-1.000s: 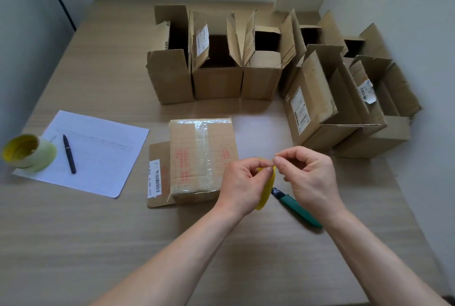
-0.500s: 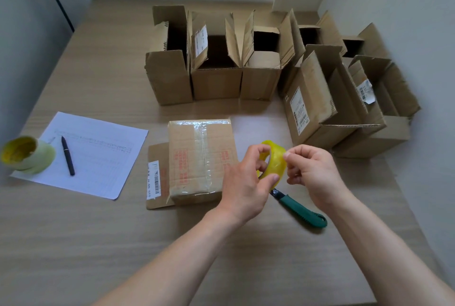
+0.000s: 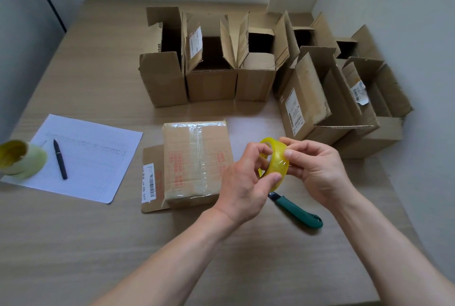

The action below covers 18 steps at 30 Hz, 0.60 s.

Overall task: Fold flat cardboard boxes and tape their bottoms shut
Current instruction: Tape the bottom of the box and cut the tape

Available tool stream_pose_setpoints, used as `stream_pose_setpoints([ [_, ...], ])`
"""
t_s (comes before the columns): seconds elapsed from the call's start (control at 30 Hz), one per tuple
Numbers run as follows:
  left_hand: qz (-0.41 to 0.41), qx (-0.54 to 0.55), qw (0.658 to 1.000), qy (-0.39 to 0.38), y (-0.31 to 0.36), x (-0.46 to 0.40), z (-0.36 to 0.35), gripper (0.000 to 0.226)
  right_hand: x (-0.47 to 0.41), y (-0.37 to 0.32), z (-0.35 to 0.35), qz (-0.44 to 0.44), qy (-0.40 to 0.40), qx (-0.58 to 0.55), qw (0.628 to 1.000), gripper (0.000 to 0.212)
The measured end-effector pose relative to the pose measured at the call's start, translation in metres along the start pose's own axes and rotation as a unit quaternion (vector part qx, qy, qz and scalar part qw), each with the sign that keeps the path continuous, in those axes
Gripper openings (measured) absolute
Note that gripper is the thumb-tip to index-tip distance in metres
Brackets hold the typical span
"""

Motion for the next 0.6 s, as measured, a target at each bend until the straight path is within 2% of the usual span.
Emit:
stream_pose_setpoints([
  [0.17,0.002,0.047,0.998,-0.043,-0.003,0.001,-0.003,0.037,0.000,0.000,0.003,-0.027,-0.040,-0.007,0.999,0.006],
  [0.3,-0.001,0.044,0.996,-0.074,-0.003,0.004,-0.009,0.035,0.001,0.000,0.006,-0.054,-0.081,-0.015,0.995,0.010],
  [0.6,-0.007,0.056,0.996,-0.073,0.001,0.008,-0.011,0.034,-0.001,0.007,0.002,-0.053,-0.100,-0.115,0.987,0.016],
])
Point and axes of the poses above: each hand's wrist, its own x-axis away from the middle knuckle, its own z-axis out of the back of the hand, y = z × x, the point moved 5 cm from there along -x, towards the middle knuckle, and after that the axes turned 14 degrees about -y, right-handed, at the moved point
